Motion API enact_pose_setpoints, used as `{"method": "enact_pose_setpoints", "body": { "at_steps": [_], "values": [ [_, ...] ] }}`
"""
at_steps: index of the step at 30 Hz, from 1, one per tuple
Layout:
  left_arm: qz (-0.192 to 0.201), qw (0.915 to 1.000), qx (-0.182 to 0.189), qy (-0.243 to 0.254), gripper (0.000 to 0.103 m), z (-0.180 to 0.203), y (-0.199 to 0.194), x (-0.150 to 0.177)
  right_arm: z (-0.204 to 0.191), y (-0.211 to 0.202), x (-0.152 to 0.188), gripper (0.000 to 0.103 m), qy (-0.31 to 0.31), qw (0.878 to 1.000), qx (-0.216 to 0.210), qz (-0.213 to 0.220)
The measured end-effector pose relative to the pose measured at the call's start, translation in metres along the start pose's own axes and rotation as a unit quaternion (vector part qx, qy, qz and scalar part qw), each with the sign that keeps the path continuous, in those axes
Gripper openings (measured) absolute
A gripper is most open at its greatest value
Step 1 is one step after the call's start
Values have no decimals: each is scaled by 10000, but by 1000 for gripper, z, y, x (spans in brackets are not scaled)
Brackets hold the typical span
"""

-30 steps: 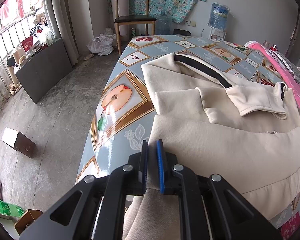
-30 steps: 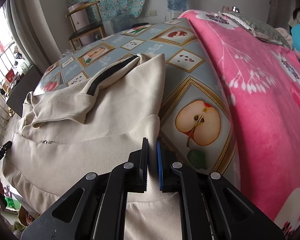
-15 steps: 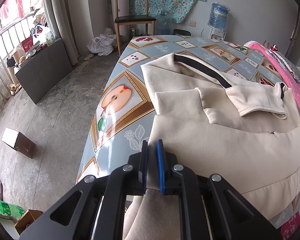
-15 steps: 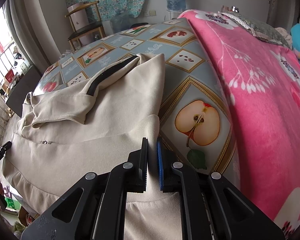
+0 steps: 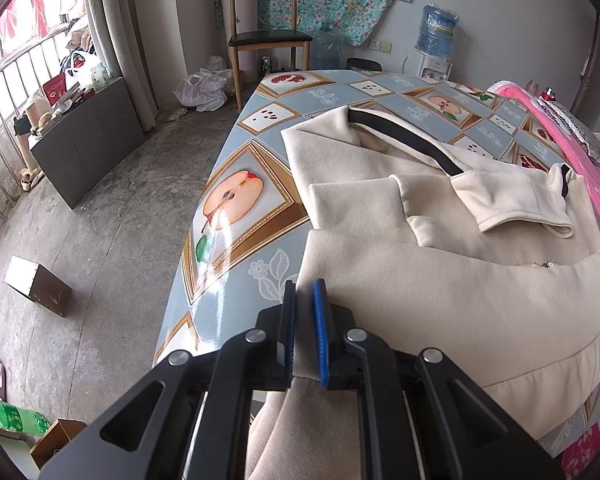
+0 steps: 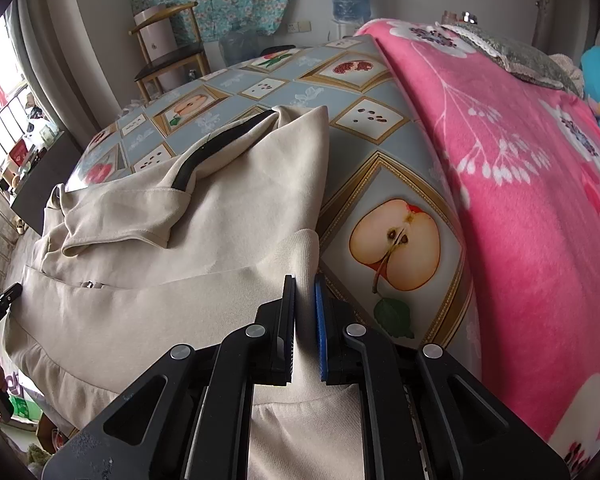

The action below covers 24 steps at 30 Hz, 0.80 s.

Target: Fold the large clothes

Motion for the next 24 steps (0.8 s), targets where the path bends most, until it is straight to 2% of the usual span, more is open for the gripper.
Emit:
{"method": "enact_pose_setpoints", "body": {
  "at_steps": [24],
  "values": [
    [-7,10000,6,-3,9,1,-1,-1,0,2,1,10,12,10000,47,-27]
  ]
}}
Point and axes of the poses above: each gripper's, at about its wrist camera, not at the fingertips, and y roughly the way its jaws point, z to its right, x to its underside, the point moved 8 cm from there along y, roughly the way its jaws point, and after that the axes turned 1 degree about -x, right-handed, at the moved point
